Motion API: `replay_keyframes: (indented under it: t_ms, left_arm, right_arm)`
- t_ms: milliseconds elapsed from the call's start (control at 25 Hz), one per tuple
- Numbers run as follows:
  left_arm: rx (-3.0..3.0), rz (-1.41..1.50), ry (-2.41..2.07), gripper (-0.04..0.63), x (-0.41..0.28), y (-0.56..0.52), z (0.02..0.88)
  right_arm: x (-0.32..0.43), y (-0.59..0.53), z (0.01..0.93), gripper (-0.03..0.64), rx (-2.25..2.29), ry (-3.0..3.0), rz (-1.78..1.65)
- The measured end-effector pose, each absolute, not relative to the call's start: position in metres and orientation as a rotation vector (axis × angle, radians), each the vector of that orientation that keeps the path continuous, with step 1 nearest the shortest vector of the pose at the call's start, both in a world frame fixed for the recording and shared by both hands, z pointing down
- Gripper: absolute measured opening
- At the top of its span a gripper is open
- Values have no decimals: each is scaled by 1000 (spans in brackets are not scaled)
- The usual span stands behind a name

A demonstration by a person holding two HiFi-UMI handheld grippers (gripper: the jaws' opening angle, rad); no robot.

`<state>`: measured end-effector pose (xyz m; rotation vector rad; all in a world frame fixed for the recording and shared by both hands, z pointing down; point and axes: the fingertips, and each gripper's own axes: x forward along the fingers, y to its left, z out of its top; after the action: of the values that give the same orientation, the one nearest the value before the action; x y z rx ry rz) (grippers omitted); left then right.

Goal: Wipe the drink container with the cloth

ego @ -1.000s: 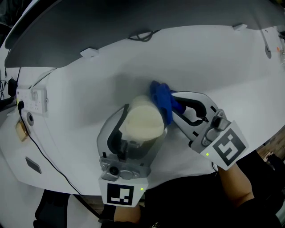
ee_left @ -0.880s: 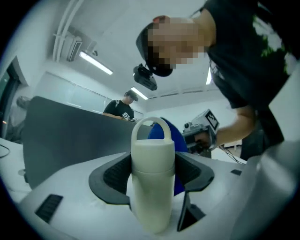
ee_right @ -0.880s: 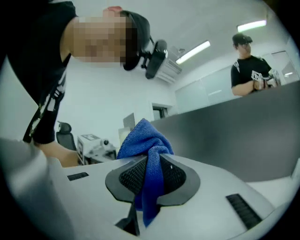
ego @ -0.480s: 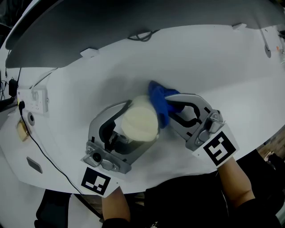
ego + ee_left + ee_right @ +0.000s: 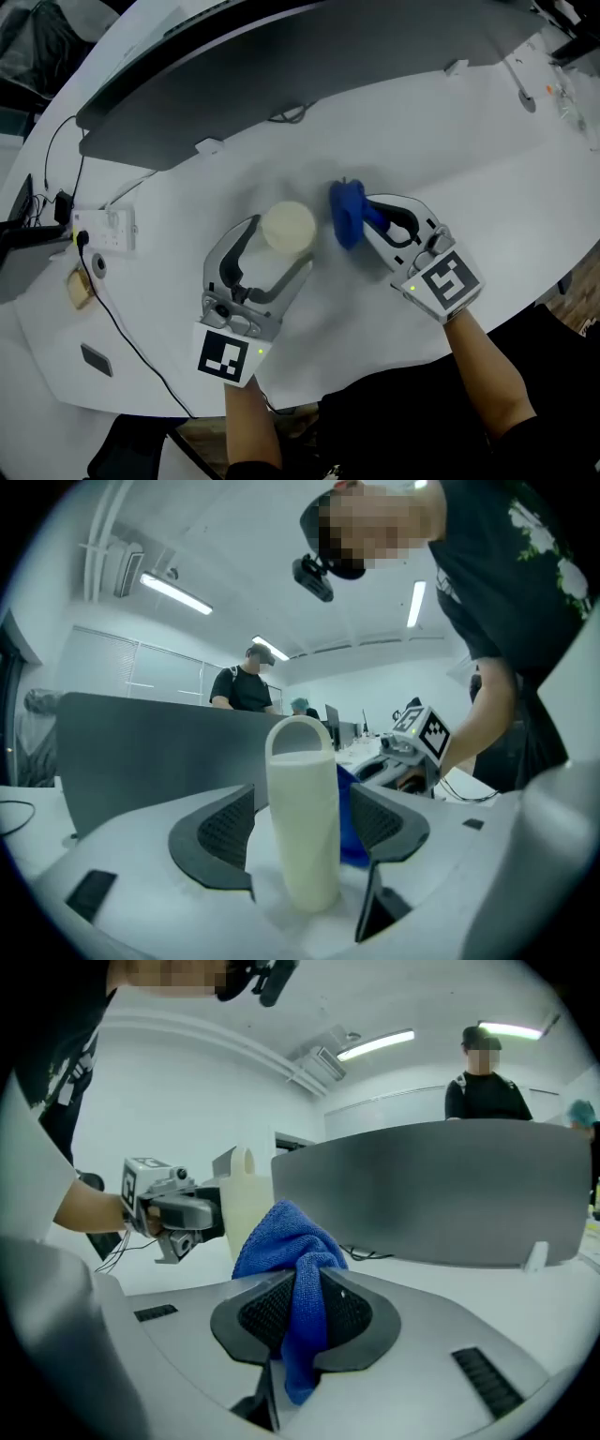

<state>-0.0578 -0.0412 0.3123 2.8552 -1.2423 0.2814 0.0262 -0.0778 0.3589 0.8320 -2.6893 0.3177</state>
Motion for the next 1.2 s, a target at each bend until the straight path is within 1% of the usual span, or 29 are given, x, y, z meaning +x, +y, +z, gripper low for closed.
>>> replay_keyframes:
  t_ms: [160, 280, 320, 360, 400, 440, 480, 720, 840, 1040, 1200]
  left_arm:
    - [2748, 361, -1388, 295, -89, -4, 306]
    - [2656, 326, -1565, 286, -100, 37, 279]
    - [2638, 313, -1618, 260, -99, 50, 268]
    - [2627, 308, -1665, 197, -99, 61, 257]
    - [2619, 304, -1702, 109, -100, 71, 247]
    - [2608, 292, -1731, 53, -103, 78, 237]
    - [2592, 273, -1758, 40, -107, 86, 227]
    - [2426, 81, -2018, 14, -140, 112, 170]
    - [2390, 5, -2066, 11, -141, 124, 152]
    - [2464, -27, -2073, 8, -131, 138, 112]
    - [2498, -50, -2110, 8, -136, 143, 85]
  right_arm:
    - [60, -63, 336, 44, 938, -2646, 253]
    - [72, -27, 319, 44, 974, -2640, 265]
    - [74, -15, 311, 44, 989, -2639, 269]
    - [76, -3, 302, 44, 1007, -2641, 266]
    - [77, 5, 292, 44, 1028, -2649, 259]
    - [76, 13, 281, 44, 1049, -2663, 248]
    - [76, 20, 269, 44, 1066, -2680, 237]
    - [72, 70, 218, 44, 1117, -2733, 172]
    - [65, 91, 197, 44, 1123, -2764, 142]
    - [72, 104, 148, 44, 1184, -2814, 34]
    - [88, 103, 115, 44, 1271, -2812, -61]
